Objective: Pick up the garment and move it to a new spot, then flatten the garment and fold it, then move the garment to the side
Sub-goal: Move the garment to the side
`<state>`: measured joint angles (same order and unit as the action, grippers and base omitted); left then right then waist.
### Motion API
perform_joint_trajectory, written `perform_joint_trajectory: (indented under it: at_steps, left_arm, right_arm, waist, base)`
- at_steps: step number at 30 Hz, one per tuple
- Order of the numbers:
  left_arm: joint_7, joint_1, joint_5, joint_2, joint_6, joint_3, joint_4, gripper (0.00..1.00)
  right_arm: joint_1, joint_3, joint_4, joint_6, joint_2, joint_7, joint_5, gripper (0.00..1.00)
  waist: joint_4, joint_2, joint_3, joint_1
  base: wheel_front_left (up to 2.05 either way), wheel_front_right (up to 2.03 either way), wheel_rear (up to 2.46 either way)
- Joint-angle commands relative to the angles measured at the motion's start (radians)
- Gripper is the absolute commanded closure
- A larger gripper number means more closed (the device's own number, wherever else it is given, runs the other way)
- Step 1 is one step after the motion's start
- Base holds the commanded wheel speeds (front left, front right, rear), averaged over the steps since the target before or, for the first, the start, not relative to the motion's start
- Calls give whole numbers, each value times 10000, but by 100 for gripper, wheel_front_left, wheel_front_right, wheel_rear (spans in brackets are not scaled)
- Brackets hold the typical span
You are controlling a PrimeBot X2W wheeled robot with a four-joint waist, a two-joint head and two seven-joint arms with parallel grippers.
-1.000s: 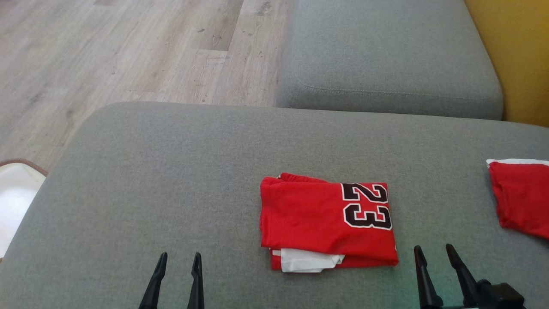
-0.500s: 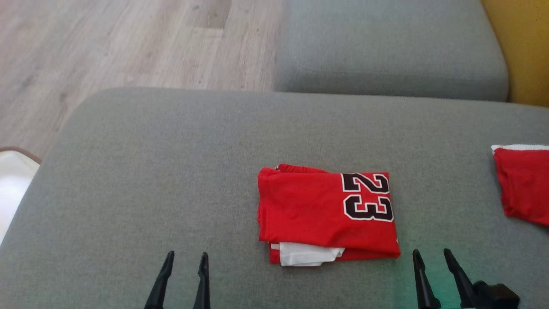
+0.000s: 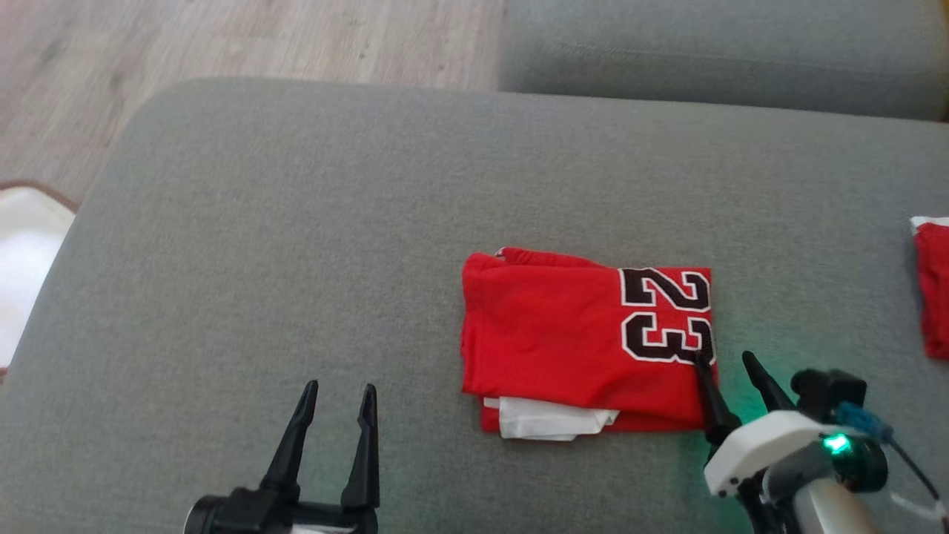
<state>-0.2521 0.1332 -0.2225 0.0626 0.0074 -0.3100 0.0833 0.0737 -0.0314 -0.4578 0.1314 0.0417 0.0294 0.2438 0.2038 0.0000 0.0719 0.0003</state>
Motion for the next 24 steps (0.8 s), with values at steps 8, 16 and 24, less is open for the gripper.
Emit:
perform_joint_trajectory:
  at_steps: [8,16,24]
  left_arm:
    - [-97,-538,-552,-120,-208,62,-367,0]
    - [-97,-788,-394,-122,-101,189,-734,0]
    - [-97,-1299,-173,-123,-73,410,-976,0]
  right_arm:
    - [1224,-546,-802,-7,87,-461,176,100]
    - [1987,82,-411,-7,699,-286,-507,100]
    - [2785,1123,1124,-7,2333,-1032,-940,100]
  waist:
    - [37,0,463,-3]
    - [-535,0,1075,-3]
    - [-1452,0,1983,-3]
  base:
    - [0,0,0]
    - [0,0,0]
    - [0,0,0]
